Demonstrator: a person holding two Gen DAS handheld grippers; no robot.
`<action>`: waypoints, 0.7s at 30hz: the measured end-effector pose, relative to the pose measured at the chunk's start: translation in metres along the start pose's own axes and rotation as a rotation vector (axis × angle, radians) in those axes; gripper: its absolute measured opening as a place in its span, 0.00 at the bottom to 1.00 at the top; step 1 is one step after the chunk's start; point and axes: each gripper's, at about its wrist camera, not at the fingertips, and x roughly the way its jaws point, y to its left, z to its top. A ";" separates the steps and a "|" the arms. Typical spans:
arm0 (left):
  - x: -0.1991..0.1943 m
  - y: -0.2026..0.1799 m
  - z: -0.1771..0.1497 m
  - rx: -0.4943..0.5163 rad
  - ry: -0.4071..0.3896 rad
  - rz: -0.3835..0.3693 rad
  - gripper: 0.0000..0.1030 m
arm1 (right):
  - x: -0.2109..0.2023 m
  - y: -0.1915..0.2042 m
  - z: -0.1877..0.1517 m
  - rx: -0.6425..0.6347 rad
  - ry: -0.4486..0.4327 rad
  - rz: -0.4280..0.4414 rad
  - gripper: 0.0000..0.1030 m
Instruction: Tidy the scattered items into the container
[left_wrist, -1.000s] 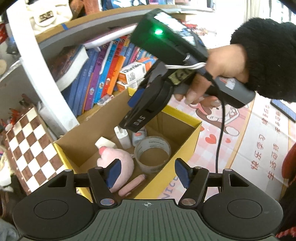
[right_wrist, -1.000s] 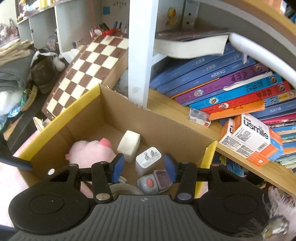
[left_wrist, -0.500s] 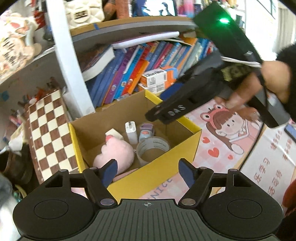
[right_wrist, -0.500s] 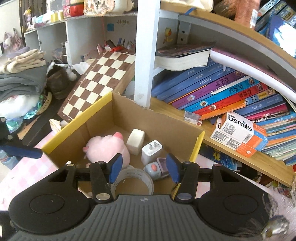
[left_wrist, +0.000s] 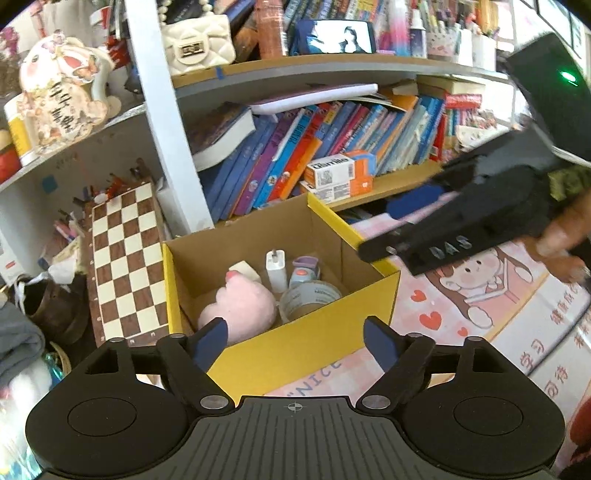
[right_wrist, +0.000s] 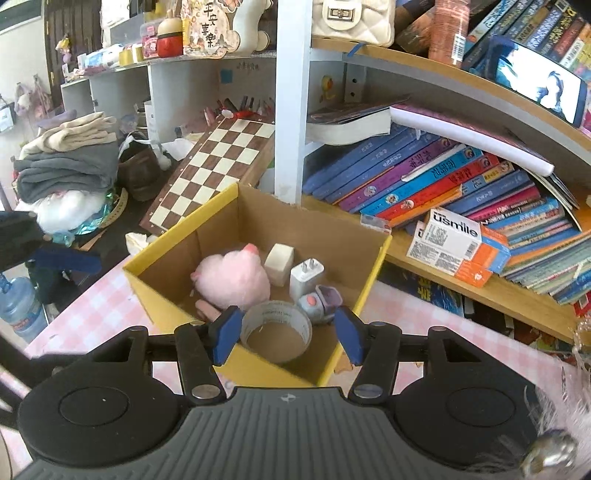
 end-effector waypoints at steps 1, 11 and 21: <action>0.001 -0.001 -0.001 -0.017 -0.003 0.004 0.82 | -0.003 0.000 -0.004 0.000 -0.001 -0.004 0.53; 0.009 -0.017 -0.012 -0.179 -0.024 0.043 0.82 | -0.028 -0.009 -0.044 0.044 0.011 -0.049 0.53; 0.016 -0.036 -0.024 -0.250 -0.021 0.085 0.83 | -0.041 -0.023 -0.092 0.143 0.036 -0.116 0.54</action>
